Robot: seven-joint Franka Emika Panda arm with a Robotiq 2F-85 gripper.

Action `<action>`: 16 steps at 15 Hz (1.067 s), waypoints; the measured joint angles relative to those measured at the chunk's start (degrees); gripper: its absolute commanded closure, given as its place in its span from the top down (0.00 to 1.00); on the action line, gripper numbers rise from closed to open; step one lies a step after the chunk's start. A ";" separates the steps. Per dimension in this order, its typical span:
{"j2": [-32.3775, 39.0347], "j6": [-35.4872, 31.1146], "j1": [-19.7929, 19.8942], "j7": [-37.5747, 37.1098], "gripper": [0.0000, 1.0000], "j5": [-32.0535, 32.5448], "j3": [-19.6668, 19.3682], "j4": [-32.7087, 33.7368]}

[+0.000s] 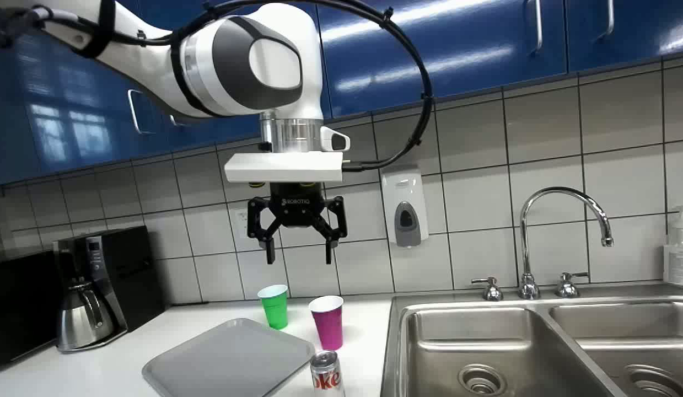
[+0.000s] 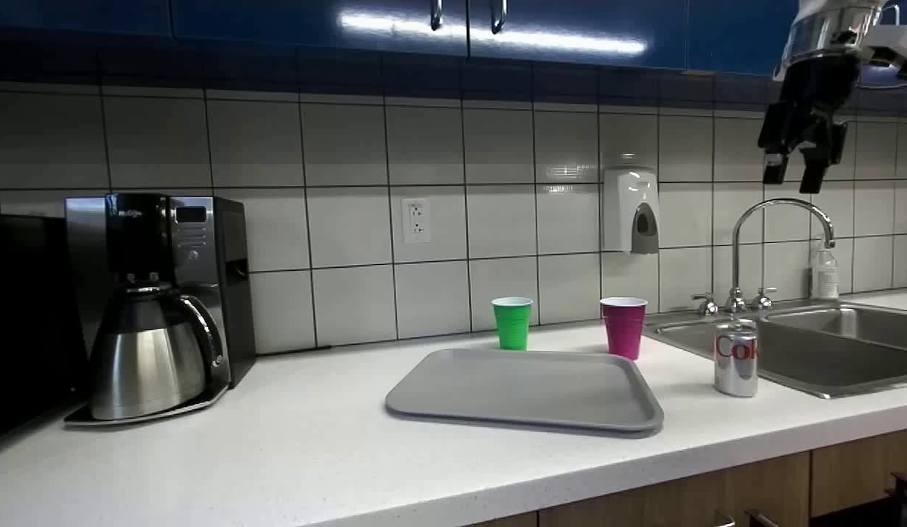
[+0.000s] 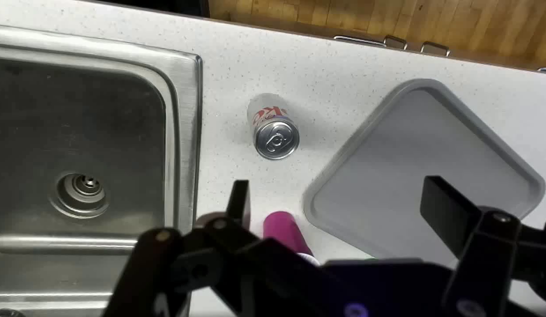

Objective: Pick up a soda can and place it on the gray tray

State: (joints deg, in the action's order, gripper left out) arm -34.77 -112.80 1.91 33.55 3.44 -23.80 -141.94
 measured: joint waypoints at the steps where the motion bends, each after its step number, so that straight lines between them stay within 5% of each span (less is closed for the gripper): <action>1: 0.00 0.00 0.00 0.00 1.00 0.00 0.00 -0.01; 9: -0.40 -1.28 0.41 0.00 1.00 -0.13 1.11 -1.49; 16: -1.54 -11.11 0.76 0.00 1.00 -0.08 1.52 -5.82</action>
State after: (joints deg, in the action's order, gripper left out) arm -36.30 -123.90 2.67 33.55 3.36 -22.28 -147.76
